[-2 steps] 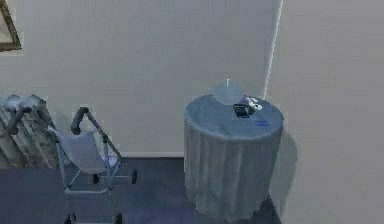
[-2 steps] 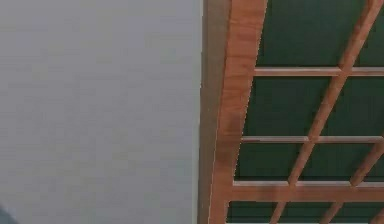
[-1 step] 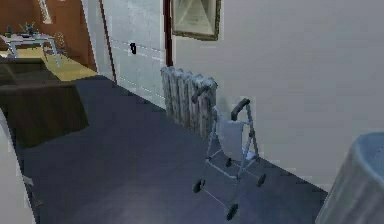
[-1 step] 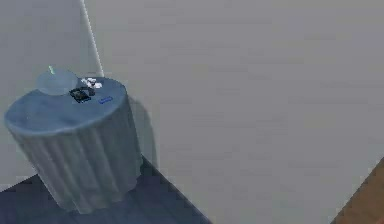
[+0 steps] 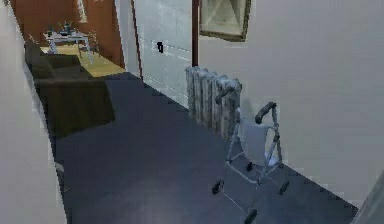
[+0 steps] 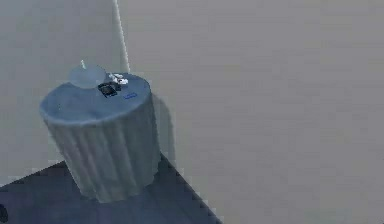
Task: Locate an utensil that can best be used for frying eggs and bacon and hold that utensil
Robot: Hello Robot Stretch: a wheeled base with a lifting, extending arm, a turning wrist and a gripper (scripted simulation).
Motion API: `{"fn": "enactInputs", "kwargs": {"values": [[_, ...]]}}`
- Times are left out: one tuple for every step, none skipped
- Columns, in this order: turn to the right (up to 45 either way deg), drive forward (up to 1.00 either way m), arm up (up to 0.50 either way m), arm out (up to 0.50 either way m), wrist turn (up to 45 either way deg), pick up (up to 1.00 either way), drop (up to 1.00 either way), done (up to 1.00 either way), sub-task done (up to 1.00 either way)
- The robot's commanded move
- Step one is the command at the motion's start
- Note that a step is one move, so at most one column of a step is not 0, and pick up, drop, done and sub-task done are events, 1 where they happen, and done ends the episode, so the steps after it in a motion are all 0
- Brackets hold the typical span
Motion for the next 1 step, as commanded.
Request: {"fn": "enactInputs", "kwargs": {"values": [[0.0, 0.75, 0.0, 0.0, 0.0, 0.0, 0.0, 0.0, 0.0]]}}
